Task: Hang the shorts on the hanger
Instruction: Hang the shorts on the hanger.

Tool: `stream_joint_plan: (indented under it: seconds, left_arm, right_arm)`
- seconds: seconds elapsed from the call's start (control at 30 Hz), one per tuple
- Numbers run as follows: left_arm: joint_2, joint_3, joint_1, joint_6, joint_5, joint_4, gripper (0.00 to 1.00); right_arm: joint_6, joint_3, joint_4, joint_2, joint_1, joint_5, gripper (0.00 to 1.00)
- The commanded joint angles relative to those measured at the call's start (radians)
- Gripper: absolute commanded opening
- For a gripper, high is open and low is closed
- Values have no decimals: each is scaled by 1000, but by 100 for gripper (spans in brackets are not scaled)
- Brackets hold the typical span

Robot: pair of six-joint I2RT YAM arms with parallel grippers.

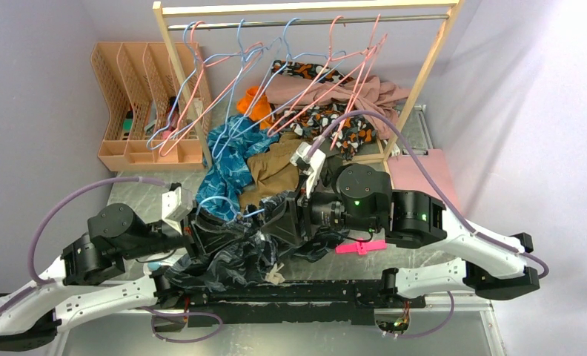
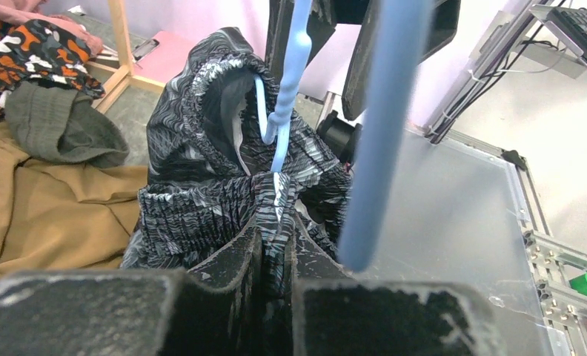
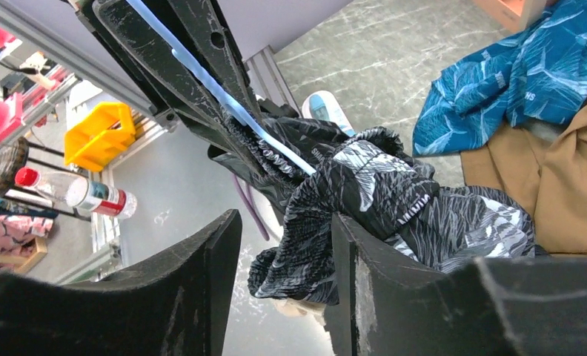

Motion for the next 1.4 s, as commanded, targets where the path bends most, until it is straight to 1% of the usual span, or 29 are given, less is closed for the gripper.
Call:
stream_joint_plan:
  seconds: [0.0,0.17,0.37,0.53,0.63,0.73,0.87,0.93,1.0,1.1,1.17,1.2,1.27,1.37]
  left_arm:
    - [-19,-11,1,-20,88,126,7]
    - [-17,-23,1,-20,106,130,7]
    - [6,-26,2,-23,143,98,7]
    - [20,-26,2,-34,183,99,7]
    - [31,-20,2,-38,197,92,7]
    - [39,-19,2,-35,203,86,7]
    - [46,-15,2,-30,200,87,7]
    - [52,-5,2,-26,199,82,7]
    - [58,8,2,-20,194,74,7]
    - [66,27,2,-14,181,50,7]
    - [64,37,2,-13,163,34,12]
    - [61,40,2,-15,158,26,15]
    - [51,46,2,-16,146,14,21]
    - [26,57,2,-20,119,-6,27]
  right_arm:
    - [-33,59,-51,9,0,-33,54]
    - [-82,181,-116,20,0,-45,58]
    - [-149,291,-128,49,0,-46,60]
    - [-195,296,-141,104,-1,-72,61]
    - [-210,286,-152,145,0,-127,61]
    - [-212,259,-127,165,0,-162,61]
    - [-209,220,-93,172,-1,-171,58]
    - [-209,202,-83,174,0,-169,54]
    - [-209,190,-79,178,0,-159,44]
    - [-206,160,-51,167,-1,-150,21]
    - [-200,129,-16,146,0,-143,3]
    - [-196,111,2,134,0,-133,0]
    - [-189,86,27,114,0,-116,0]
    - [-179,58,55,83,-1,-97,0]
